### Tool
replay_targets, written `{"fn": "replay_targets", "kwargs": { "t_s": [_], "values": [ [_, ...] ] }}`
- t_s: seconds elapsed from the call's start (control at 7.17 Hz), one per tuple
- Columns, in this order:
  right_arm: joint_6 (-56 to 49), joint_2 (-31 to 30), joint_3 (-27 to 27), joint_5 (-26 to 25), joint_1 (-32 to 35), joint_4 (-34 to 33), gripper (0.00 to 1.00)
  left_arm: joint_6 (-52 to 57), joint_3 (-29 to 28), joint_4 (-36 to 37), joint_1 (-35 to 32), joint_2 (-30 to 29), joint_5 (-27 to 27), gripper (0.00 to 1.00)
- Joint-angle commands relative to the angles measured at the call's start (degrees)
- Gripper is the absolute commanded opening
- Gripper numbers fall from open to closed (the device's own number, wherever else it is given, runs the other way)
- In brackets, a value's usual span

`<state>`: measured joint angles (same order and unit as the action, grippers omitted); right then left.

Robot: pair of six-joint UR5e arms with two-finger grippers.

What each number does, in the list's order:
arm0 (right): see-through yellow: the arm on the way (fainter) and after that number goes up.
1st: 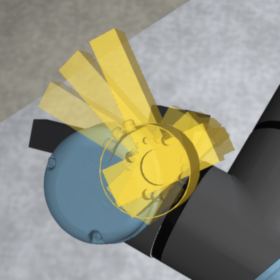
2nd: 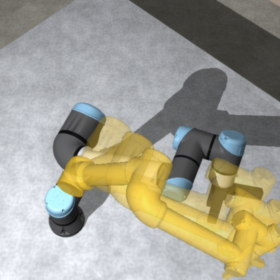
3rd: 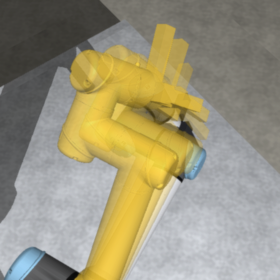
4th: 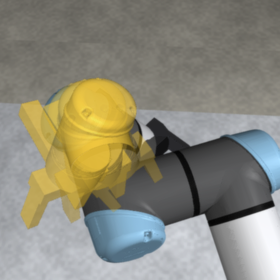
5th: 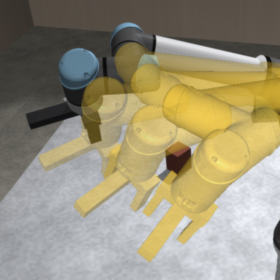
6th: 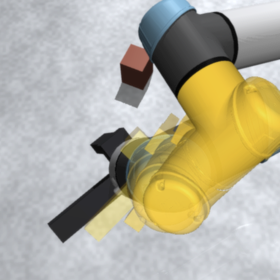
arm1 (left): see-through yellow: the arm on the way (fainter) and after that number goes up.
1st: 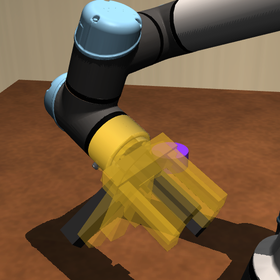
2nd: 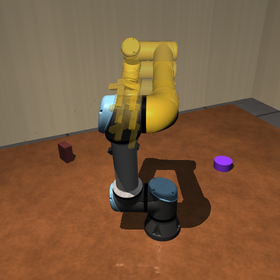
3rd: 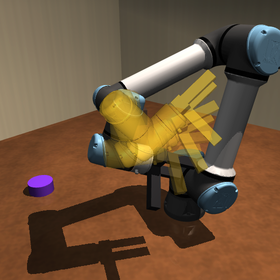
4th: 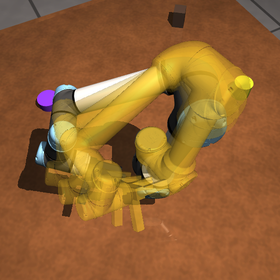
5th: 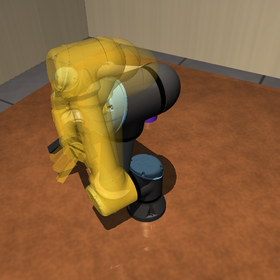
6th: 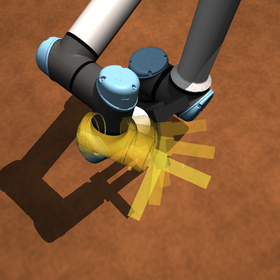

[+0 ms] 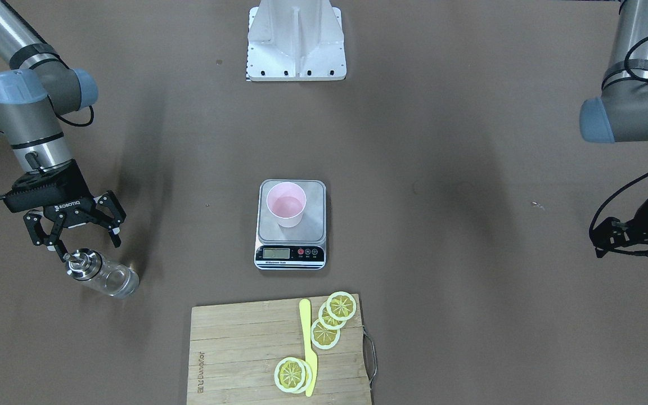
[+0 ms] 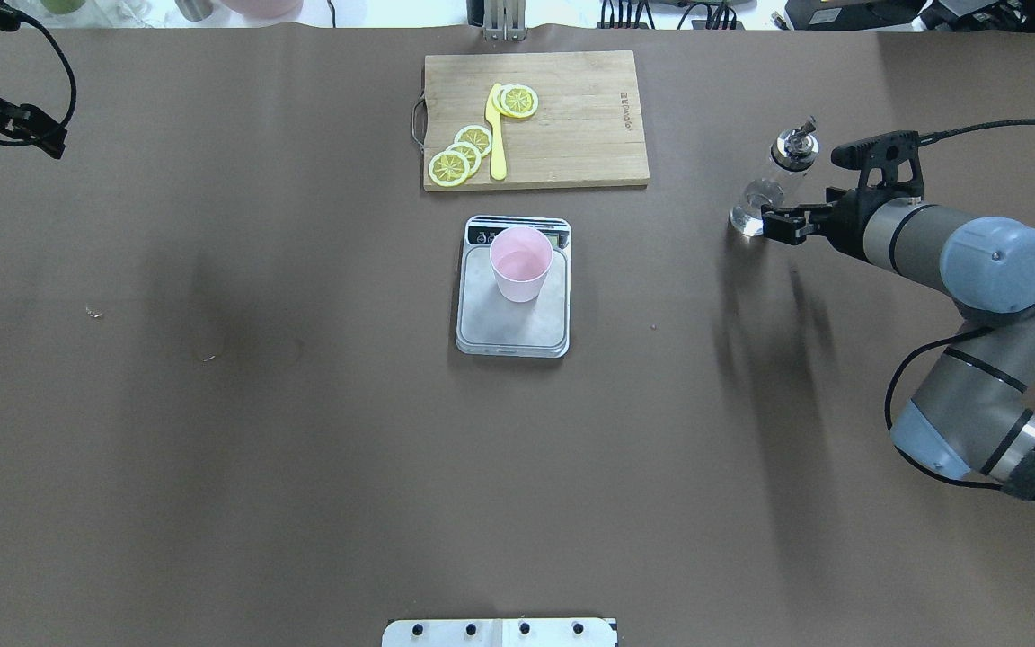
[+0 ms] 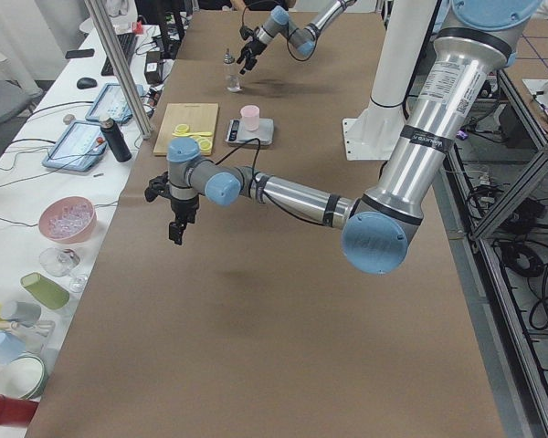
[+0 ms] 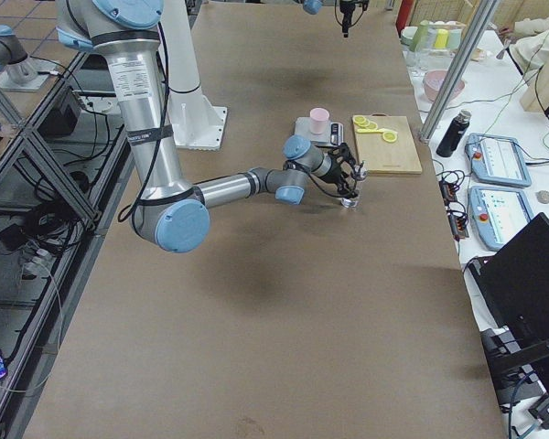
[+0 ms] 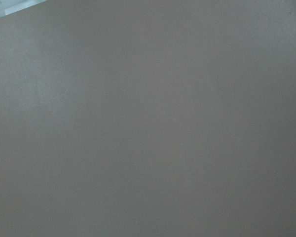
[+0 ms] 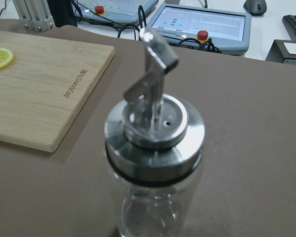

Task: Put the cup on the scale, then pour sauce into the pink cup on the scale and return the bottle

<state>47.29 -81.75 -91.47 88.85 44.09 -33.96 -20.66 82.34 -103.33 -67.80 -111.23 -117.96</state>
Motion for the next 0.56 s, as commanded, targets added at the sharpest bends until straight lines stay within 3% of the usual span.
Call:
{"fn": "replay_targets", "kwargs": {
  "t_s": [0.0,0.28,0.42],
  "values": [
    [-0.1,-3.7,-4.4,8.6,4.7,-2.1,1.00,0.0,0.1,0.0,-0.1,0.3,0.0,0.99],
    [-0.8,-3.6,-5.6,21.5,13.5,-8.3,1.00,0.0,0.2,0.0,0.0,0.6,0.1,0.99],
    [-3.4,-1.6,-5.5,31.5,20.5,-15.7,1.00,0.2,0.2,-0.3,0.0,0.7,0.8,0.99]
  ]
}}
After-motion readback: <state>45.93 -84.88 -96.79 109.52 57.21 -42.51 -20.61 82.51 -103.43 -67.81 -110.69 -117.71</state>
